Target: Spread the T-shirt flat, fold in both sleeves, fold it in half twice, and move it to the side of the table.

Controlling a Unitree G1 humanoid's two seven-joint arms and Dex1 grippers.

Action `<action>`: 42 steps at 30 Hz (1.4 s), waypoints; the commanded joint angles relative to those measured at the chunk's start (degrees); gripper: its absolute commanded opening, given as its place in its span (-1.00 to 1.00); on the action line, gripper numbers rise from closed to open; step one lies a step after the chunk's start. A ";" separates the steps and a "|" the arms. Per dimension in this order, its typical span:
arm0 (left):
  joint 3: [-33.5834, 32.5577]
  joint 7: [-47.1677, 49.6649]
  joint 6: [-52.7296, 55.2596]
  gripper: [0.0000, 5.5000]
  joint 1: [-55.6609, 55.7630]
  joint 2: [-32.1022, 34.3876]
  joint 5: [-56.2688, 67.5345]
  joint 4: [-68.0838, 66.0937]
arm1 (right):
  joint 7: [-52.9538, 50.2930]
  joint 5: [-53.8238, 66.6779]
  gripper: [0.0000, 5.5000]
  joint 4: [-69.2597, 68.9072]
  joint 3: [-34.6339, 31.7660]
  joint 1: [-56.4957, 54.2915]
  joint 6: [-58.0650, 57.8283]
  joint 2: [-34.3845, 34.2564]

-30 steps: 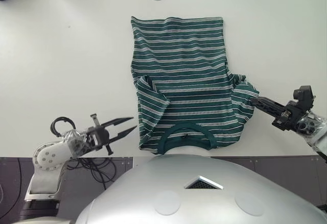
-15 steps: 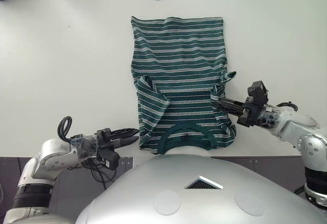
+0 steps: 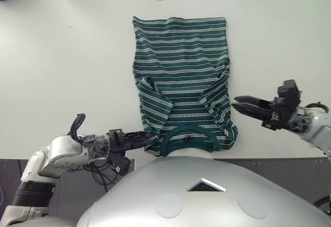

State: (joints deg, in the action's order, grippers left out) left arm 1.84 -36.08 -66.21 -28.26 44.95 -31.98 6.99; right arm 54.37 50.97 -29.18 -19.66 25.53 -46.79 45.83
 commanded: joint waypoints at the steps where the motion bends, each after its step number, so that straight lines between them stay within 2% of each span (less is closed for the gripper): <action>1: -0.51 3.47 -0.80 -0.56 0.56 1.54 -4.37 -3.26 | 3.54 -2.24 -0.47 0.40 -4.63 2.41 3.93 1.80; 4: -0.39 6.19 -1.22 -0.56 0.54 2.18 -5.11 -4.73 | 9.18 -15.00 -0.47 3.15 -3.17 6.22 20.55 1.46; 7: -1.16 8.65 0.39 -0.36 -0.22 2.78 1.64 -2.28 | 11.48 -30.93 -0.25 9.49 1.52 8.33 43.32 0.45; 8: -2.14 9.11 1.39 -0.34 -0.92 3.80 5.00 -1.20 | 12.41 -35.61 -0.23 12.22 3.38 9.21 51.47 0.48; 11: -5.23 8.71 3.46 -0.18 -3.43 6.94 10.31 -0.15 | 14.63 -43.56 -0.04 19.31 6.92 10.80 69.16 1.62; 14: -5.97 7.66 4.29 0.00 -4.99 8.40 11.32 -0.47 | 13.97 -48.77 0.15 24.50 9.41 11.06 79.97 2.58; 17: -4.43 7.19 2.32 0.17 -4.63 8.63 5.36 -2.02 | 11.89 -52.11 0.16 26.94 12.04 10.55 88.35 2.11; 21: -1.51 8.41 0.55 0.19 -5.69 7.43 -3.14 -5.36 | 8.91 -53.09 0.16 26.65 16.00 9.33 92.35 1.88; 28: 4.79 8.57 1.95 0.19 -4.35 7.14 -2.56 -5.86 | 4.92 -53.70 0.16 26.33 20.53 8.57 93.09 3.84; 32: 6.69 9.28 1.74 0.20 -2.78 7.08 -3.95 -6.70 | 4.00 -53.56 -0.07 25.75 21.83 9.15 92.66 5.23; 42: 8.36 9.83 3.72 -0.40 -1.50 8.08 -4.78 -5.28 | 1.88 -53.84 -0.68 24.56 23.80 9.62 91.94 7.25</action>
State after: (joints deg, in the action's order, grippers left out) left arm 9.14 -23.79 -65.78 -29.46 51.68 -33.41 2.60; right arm 56.29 -0.83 -4.37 3.73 35.07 46.02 50.97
